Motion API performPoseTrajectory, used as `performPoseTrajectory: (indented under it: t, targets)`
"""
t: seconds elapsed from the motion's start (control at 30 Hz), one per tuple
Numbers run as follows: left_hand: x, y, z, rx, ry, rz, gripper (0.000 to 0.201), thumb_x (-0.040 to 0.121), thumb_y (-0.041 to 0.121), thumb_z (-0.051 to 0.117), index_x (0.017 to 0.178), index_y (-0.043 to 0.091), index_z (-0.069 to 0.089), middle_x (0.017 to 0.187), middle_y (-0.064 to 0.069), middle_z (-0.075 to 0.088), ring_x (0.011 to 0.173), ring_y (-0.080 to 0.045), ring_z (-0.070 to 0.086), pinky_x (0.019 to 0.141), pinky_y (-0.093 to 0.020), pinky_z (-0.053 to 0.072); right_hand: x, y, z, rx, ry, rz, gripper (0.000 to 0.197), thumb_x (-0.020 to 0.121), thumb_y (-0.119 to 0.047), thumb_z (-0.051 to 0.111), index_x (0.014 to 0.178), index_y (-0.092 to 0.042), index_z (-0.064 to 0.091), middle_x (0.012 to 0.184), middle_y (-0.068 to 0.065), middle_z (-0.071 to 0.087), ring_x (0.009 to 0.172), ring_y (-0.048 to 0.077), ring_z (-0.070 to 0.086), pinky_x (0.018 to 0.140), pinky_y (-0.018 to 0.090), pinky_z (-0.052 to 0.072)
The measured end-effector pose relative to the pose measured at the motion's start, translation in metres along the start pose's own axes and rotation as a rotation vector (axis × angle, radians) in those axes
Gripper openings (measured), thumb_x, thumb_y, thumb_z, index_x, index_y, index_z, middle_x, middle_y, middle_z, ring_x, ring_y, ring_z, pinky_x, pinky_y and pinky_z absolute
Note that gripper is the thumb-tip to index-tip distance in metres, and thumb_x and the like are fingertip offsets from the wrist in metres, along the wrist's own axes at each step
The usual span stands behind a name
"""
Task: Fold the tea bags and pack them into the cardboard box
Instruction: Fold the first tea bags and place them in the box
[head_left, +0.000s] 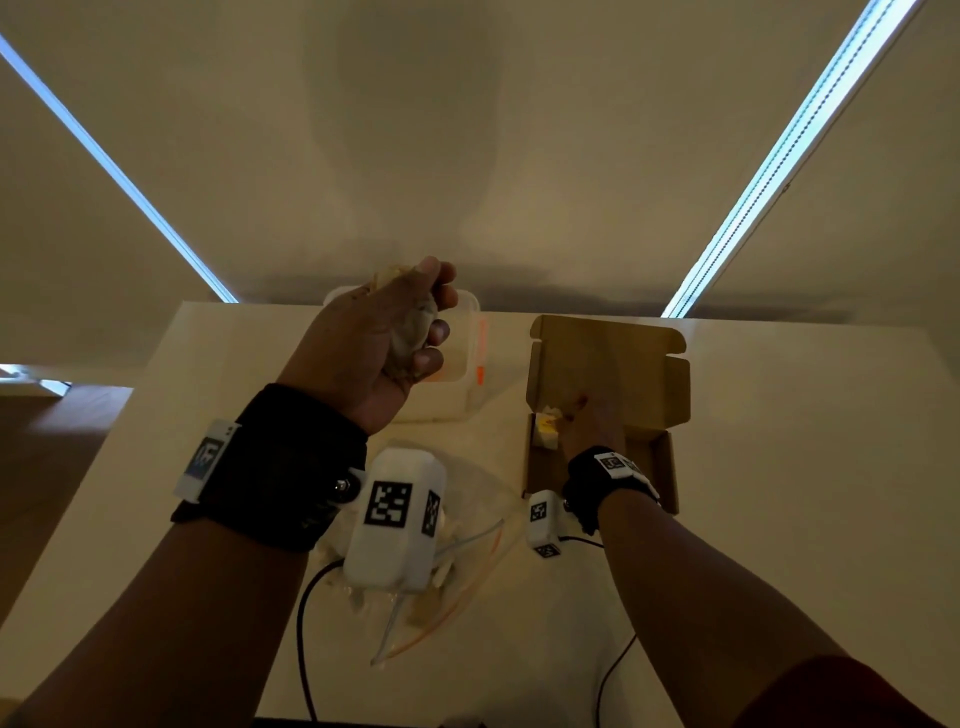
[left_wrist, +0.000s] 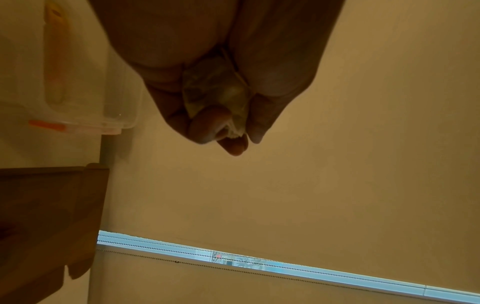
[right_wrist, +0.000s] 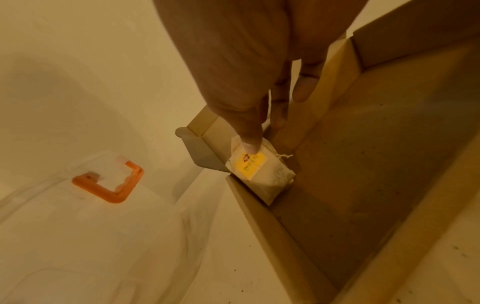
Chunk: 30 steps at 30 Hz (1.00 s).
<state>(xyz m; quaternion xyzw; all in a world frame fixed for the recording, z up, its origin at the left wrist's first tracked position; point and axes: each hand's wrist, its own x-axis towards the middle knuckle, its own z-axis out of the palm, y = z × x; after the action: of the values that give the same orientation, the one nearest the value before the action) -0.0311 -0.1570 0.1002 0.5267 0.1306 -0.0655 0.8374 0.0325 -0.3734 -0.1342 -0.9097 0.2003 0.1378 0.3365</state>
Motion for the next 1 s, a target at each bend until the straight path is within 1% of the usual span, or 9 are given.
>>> performPoseTrajectory:
  t: [0.13,0.27,0.53,0.6,0.73,0.83,0.9,0.93,1.0]
  targets:
    - [0.001,-0.001,0.001,-0.007,-0.002,-0.003,0.017,0.097,0.028,0.059,0.098,0.013,0.067,0.081,0.003,0.061,0.059,-0.009,0.051,0.042,-0.017,0.034,-0.004,0.010,-0.010,0.069,0.017,-0.024,0.033,0.096,-0.023,0.063,0.125,-0.020,0.049,0.120,0.008,0.057,0.102,0.030,0.059,0.089,0.047,0.053]
    - [0.003,0.000,0.007,-0.068,-0.009,-0.049,0.019,0.102,0.028,0.055,0.098,0.013,0.066,0.081,0.003,0.058,0.061,-0.010,0.050,0.043,-0.016,0.034,-0.012,0.016,-0.027,0.156,0.026,-0.077,0.020,0.096,-0.018,0.062,0.116,-0.018,0.057,0.106,0.001,0.059,0.098,0.024,0.059,0.078,0.032,0.042]
    - [0.006,0.011,0.040,-0.227,-0.085,-0.140,0.025,0.089,0.030,0.063,0.101,0.009,0.061,0.079,-0.002,0.059,0.065,-0.014,0.049,0.044,-0.018,0.042,-0.039,-0.016,-0.090,0.098,-0.051,-0.313,0.009,0.095,-0.019,0.066,0.103,-0.018,0.068,0.092,-0.010,0.060,0.087,0.009,0.056,0.084,0.026,0.039]
    - [0.006,0.013,0.046,-0.229,-0.114,-0.142,0.024,0.089,0.030,0.062,0.101,0.009,0.060,0.080,-0.003,0.059,0.064,-0.014,0.049,0.044,-0.018,0.042,-0.047,-0.014,-0.088,0.039,-0.124,-0.255,0.008,0.097,-0.019,0.061,0.099,-0.019,0.069,0.092,-0.008,0.061,0.089,0.012,0.059,0.084,0.028,0.041]
    - [0.006,0.011,0.050,-0.220,-0.143,-0.144,0.026,0.087,0.029,0.064,0.102,0.008,0.062,0.082,-0.003,0.059,0.065,-0.014,0.050,0.044,-0.019,0.041,-0.051,-0.001,-0.061,-0.006,-0.224,-0.081,0.030,0.095,-0.030,0.052,0.066,-0.022,0.054,0.084,0.007,0.063,0.082,0.029,0.062,0.083,0.046,0.054]
    - [0.002,0.006,0.043,-0.192,-0.122,-0.153,0.021,0.093,0.027,0.061,0.102,0.008,0.062,0.080,-0.002,0.059,0.065,-0.015,0.050,0.044,-0.019,0.040,-0.034,0.020,-0.022,-0.099,-0.268,-0.017,0.032,0.099,-0.046,0.050,0.080,-0.023,0.060,0.093,0.007,0.066,0.095,0.032,0.067,0.079,0.038,0.052]
    - [-0.001,0.002,0.034,-0.175,-0.081,-0.158,0.017,0.097,0.024,0.057,0.100,0.008,0.063,0.080,-0.003,0.059,0.065,-0.015,0.049,0.044,-0.019,0.040,-0.028,0.032,0.002,-0.146,-0.269,-0.047,0.043,0.083,-0.076,0.056,0.102,-0.038,0.060,0.098,0.000,0.065,0.089,0.031,0.064,0.079,0.039,0.049]
    - [-0.002,0.000,0.029,-0.168,-0.063,-0.159,0.015,0.098,0.022,0.056,0.098,0.008,0.063,0.081,-0.003,0.059,0.065,-0.015,0.049,0.044,-0.019,0.040,-0.027,0.036,0.011,-0.147,-0.256,-0.013,0.046,0.078,-0.082,0.055,0.104,-0.044,0.057,0.098,-0.001,0.063,0.084,0.030,0.061,0.078,0.040,0.047]
    - [-0.005,-0.003,0.020,-0.158,-0.042,-0.160,0.012,0.096,0.018,0.055,0.097,0.008,0.062,0.081,-0.003,0.058,0.064,-0.015,0.048,0.043,-0.019,0.039,-0.017,0.051,0.030,-0.188,-0.219,-0.045,0.032,0.084,-0.069,0.057,0.099,-0.041,0.057,0.097,0.001,0.063,0.077,0.027,0.056,0.076,0.039,0.048]
